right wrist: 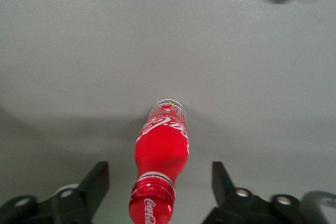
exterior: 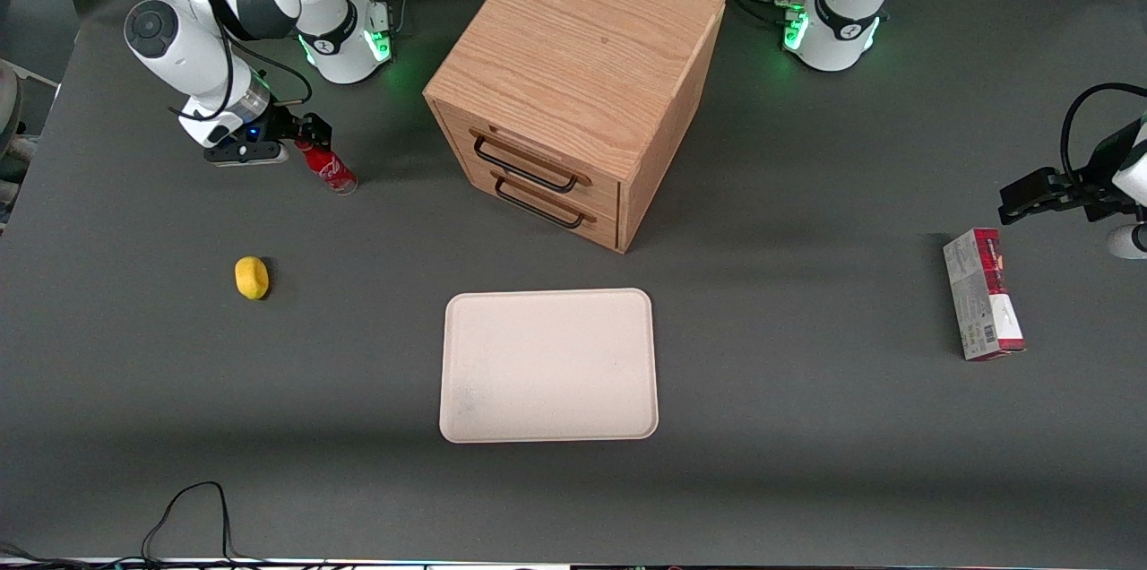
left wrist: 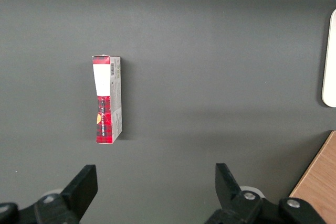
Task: Place coke bottle on tray
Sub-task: 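Close the right gripper around the bottle's neck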
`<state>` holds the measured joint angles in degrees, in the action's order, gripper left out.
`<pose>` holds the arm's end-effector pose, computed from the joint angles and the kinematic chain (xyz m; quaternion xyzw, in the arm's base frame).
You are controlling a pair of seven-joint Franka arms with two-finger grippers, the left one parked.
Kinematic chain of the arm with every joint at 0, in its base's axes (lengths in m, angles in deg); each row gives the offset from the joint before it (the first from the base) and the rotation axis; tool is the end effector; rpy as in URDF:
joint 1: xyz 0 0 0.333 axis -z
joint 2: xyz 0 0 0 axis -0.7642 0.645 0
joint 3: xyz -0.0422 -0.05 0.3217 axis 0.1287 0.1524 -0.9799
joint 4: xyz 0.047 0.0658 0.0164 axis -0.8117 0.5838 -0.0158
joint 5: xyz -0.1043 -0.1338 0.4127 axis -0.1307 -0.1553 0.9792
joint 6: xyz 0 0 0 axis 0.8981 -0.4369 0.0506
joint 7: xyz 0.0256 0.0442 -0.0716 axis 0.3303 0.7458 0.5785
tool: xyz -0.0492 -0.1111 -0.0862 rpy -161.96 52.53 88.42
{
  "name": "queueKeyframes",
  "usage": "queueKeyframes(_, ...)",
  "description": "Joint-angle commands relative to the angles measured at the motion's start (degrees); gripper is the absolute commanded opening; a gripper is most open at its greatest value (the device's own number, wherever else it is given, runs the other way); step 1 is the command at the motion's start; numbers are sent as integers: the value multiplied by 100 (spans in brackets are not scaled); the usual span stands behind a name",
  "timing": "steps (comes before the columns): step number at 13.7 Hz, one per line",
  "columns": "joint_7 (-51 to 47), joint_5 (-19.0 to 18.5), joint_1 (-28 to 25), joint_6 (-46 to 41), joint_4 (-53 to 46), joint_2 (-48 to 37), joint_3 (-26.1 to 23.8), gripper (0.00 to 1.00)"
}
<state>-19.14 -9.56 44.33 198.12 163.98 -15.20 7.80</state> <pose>0.3597 0.0189 0.2423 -0.9989 -0.0010 0.0438 0.0136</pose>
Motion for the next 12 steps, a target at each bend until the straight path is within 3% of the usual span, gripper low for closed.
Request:
queueKeyframes(1,-84,-7,-48,81,375,-230,-10,51)
queueKeyframes(4,-101,55,-48,-42,366,-194,-10,42)
queueKeyframes(8,-75,55,-39,-357,113,-159,-10,10)
queueKeyframes(12,-57,55,-30,-1322,-1343,208,-80,8)
